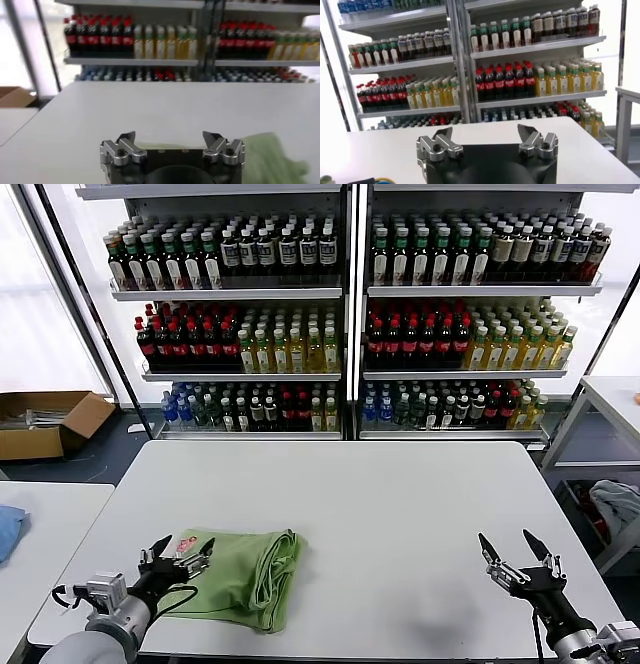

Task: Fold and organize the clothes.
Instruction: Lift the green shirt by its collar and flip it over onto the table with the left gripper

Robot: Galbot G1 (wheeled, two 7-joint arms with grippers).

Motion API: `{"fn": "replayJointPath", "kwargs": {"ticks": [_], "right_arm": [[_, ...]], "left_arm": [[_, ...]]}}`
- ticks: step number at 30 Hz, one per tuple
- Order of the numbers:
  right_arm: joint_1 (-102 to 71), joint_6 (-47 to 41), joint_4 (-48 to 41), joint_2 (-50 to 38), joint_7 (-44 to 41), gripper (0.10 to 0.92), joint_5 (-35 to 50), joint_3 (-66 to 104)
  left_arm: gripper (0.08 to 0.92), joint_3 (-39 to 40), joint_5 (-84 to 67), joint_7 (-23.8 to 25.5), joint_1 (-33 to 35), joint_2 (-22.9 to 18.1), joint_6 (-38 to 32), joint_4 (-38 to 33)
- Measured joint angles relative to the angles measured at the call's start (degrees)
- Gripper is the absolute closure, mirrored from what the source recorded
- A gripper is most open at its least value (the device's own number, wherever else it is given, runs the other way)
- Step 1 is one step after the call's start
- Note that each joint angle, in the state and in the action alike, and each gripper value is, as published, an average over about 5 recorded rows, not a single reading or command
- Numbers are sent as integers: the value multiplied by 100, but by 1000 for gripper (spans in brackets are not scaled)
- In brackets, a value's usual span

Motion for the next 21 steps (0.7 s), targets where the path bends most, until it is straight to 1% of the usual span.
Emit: {"fn": "replayJointPath", "kwargs": {"ticks": [8,17,21], "right_arm": [[-63,26,19,11,-21,203,2,-33],[-27,26,43,15,-14,203,0,-69],[-28,20,81,36,-3,203,-2,-82]], "left_arm": [[177,-62,-69,-57,-160,-138,15,608],[183,96,-76,-112,-169,-319,17,790],[252,214,13,-116,-214,-412,-9,857]]}}
